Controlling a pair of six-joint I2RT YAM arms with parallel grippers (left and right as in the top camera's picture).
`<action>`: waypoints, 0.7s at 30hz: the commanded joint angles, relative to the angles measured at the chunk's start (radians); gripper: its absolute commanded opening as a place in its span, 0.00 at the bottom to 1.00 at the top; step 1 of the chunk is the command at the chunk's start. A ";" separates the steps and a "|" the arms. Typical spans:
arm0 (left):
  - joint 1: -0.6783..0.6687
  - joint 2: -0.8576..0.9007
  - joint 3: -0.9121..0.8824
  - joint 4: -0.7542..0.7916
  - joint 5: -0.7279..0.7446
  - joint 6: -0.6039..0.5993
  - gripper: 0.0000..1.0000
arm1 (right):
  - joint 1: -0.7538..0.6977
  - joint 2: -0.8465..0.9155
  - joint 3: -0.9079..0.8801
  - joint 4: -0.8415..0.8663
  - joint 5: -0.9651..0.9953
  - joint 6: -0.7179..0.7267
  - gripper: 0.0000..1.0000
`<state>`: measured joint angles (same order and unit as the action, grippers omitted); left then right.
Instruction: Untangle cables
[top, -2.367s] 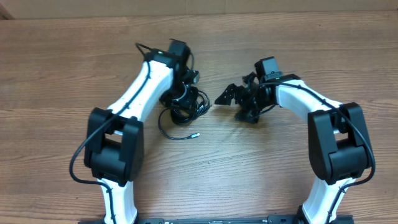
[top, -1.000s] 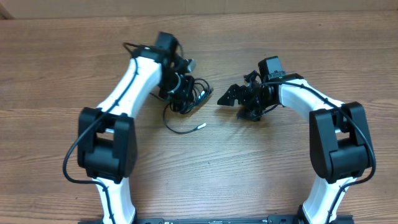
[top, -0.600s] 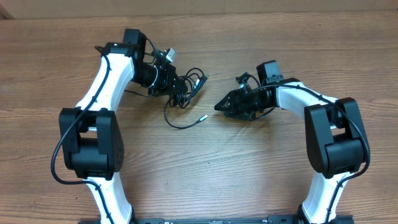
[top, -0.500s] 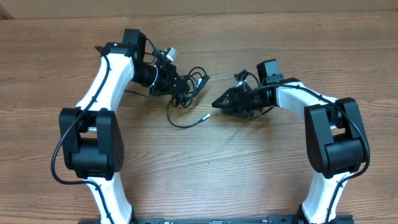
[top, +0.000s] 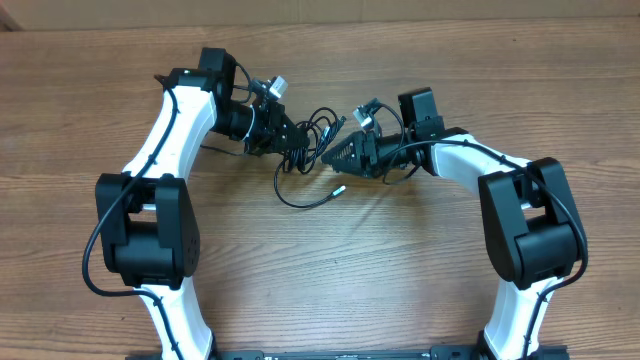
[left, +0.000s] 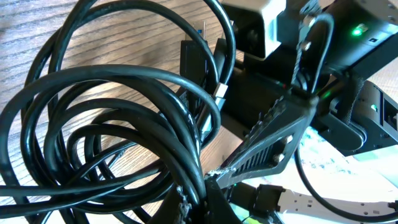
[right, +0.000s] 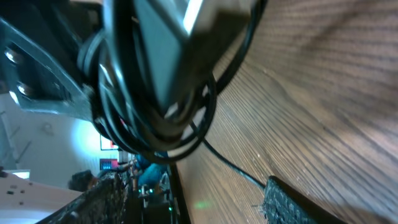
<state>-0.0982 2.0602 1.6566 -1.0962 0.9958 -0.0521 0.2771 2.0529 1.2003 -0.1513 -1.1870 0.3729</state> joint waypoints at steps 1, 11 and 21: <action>-0.009 -0.002 0.016 -0.005 0.045 0.007 0.04 | -0.002 0.006 -0.003 0.035 -0.019 0.086 0.68; -0.009 -0.002 0.016 -0.008 0.052 0.008 0.04 | -0.001 0.006 -0.003 0.091 0.117 0.227 0.56; -0.014 -0.002 0.016 -0.013 0.091 0.008 0.04 | 0.030 0.006 -0.003 0.164 0.145 0.296 0.55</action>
<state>-0.0986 2.0602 1.6566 -1.1046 1.0153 -0.0521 0.2867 2.0529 1.2003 -0.0006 -1.0718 0.6266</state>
